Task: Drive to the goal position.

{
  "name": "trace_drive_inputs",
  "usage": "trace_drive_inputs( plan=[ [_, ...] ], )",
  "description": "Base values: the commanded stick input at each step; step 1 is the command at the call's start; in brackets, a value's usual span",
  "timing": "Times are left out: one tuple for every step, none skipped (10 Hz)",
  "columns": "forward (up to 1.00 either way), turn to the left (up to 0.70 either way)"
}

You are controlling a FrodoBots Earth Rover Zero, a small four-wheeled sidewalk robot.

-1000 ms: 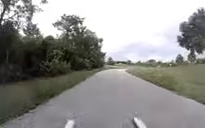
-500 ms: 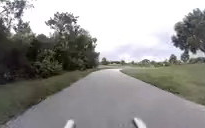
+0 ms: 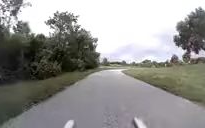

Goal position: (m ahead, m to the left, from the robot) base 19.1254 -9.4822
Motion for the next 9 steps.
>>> trace_drive_inputs(
  plan=[
    [0.7, 0.0],
    [0.7, 0.0],
    [0.7, 0.0],
    [0.7, 0.0],
    [0.7, 0.0],
    [0.7, 0.0],
    [0.7, 0.0],
    [0.7, -0.16],
    [0.7, -0.34]
  ],
)
